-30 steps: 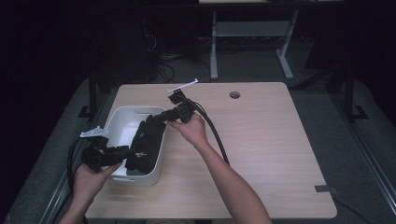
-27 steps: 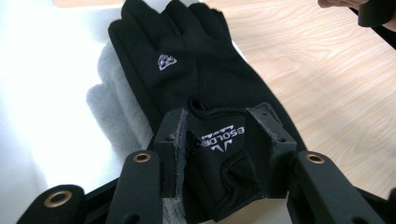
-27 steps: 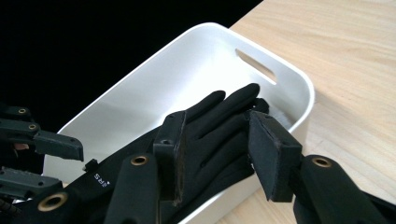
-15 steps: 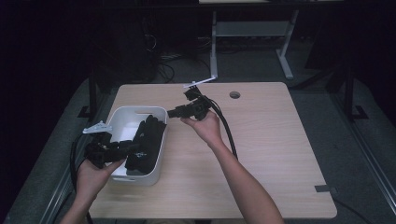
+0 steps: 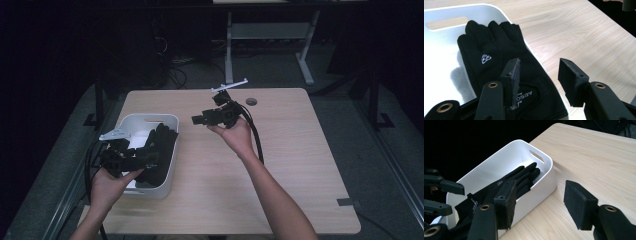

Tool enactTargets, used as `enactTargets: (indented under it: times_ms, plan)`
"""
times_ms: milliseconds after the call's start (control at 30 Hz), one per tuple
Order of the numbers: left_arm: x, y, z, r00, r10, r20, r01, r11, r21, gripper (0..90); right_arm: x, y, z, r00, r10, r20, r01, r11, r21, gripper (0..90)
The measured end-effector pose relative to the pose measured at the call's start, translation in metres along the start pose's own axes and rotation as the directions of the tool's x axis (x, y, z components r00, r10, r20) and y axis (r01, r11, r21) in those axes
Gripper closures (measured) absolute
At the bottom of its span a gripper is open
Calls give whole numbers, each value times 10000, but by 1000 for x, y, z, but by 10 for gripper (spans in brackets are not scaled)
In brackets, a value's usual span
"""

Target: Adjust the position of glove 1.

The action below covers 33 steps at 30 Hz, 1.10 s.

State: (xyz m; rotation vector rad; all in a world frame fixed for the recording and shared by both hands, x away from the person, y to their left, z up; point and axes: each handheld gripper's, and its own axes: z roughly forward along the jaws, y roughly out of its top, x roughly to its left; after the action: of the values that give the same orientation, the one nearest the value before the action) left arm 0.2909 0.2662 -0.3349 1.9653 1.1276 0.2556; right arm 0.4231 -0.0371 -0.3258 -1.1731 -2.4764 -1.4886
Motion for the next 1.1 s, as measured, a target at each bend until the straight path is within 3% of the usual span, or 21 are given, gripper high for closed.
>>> enactTargets:
  times_ms: [533,733,1100]
  plan:
    - [-13,9,7,9998,172,99,-171,9998,-71,442,-12,-6,-27,9996,140,264,-137,9998,-123,358]
    - [-14,11,8,9999,140,-9,-140,9999,-51,376,-14,-8,-32,9989,165,431,-160,9998,-116,330]
    - [-22,18,11,9997,137,180,-133,9997,-213,276,-24,-17,-45,9975,260,659,-242,9993,-275,297]
